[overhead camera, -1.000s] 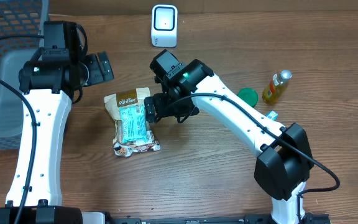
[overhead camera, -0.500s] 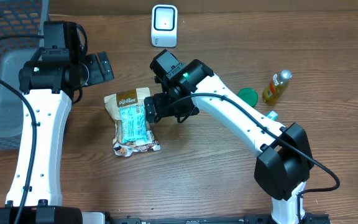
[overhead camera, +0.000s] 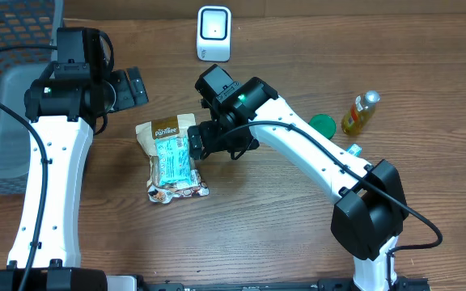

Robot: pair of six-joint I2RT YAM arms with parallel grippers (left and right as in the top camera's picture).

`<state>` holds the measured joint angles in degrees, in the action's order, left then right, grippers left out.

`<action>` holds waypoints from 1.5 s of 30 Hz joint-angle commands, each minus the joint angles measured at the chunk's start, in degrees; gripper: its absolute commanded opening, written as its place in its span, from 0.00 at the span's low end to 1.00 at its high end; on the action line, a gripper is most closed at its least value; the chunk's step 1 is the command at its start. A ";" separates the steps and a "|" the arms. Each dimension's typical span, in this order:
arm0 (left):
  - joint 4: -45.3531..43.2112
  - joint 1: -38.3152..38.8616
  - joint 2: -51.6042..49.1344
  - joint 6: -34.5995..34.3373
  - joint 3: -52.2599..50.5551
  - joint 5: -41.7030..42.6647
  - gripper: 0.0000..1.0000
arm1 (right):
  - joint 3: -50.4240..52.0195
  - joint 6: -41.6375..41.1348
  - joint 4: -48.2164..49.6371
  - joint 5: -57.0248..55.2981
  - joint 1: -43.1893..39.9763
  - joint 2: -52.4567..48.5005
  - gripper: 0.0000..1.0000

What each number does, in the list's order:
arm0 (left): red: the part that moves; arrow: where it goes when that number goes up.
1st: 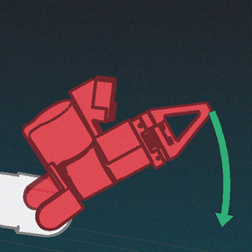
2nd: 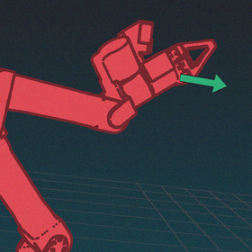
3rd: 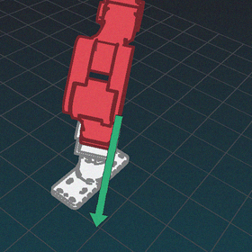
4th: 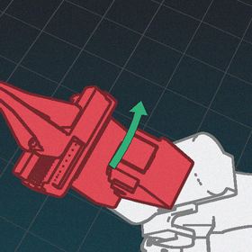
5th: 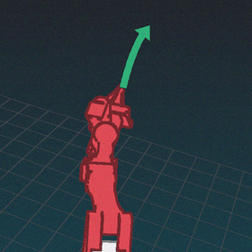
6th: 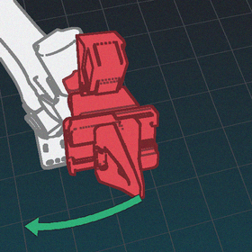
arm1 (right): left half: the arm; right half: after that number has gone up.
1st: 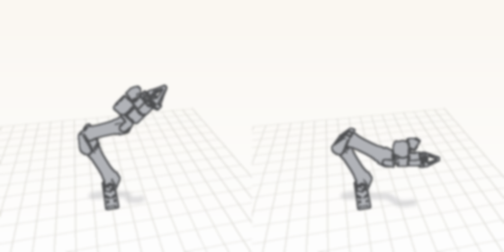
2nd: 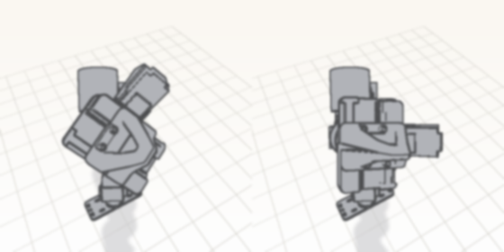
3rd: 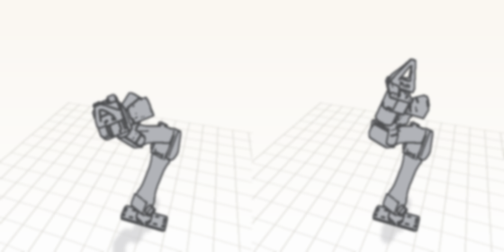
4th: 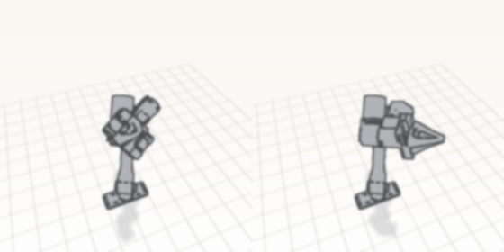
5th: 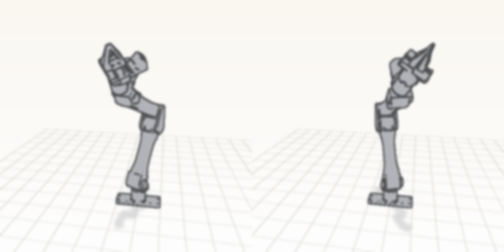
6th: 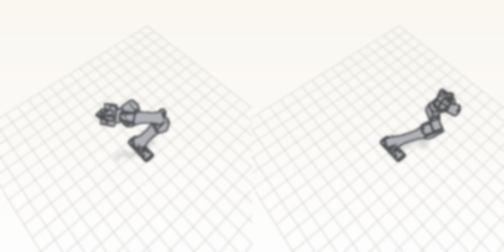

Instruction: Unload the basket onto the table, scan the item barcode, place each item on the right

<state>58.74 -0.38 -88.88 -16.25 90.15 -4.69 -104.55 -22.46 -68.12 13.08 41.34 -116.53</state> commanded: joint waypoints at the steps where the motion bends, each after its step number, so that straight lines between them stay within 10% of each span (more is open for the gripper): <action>1: -0.07 0.07 -0.15 1.05 0.63 0.26 1.00 | 0.35 -0.09 0.42 0.07 0.17 -0.26 1.00; 23: -0.07 0.07 -0.15 1.05 0.63 0.26 1.00 | 0.35 -0.63 5.31 0.28 0.17 -0.26 1.00; 29: -0.07 0.07 -0.15 1.05 0.63 0.26 1.00 | 0.37 -9.25 7.91 0.31 0.28 -0.55 0.80; 45: -0.07 0.07 -0.15 1.05 0.63 0.26 1.00 | 4.68 -11.67 14.64 0.26 5.11 -3.56 0.65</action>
<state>58.74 -0.38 -88.88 -16.25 90.15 -4.69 -101.30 -33.74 -54.92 13.28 45.34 -119.83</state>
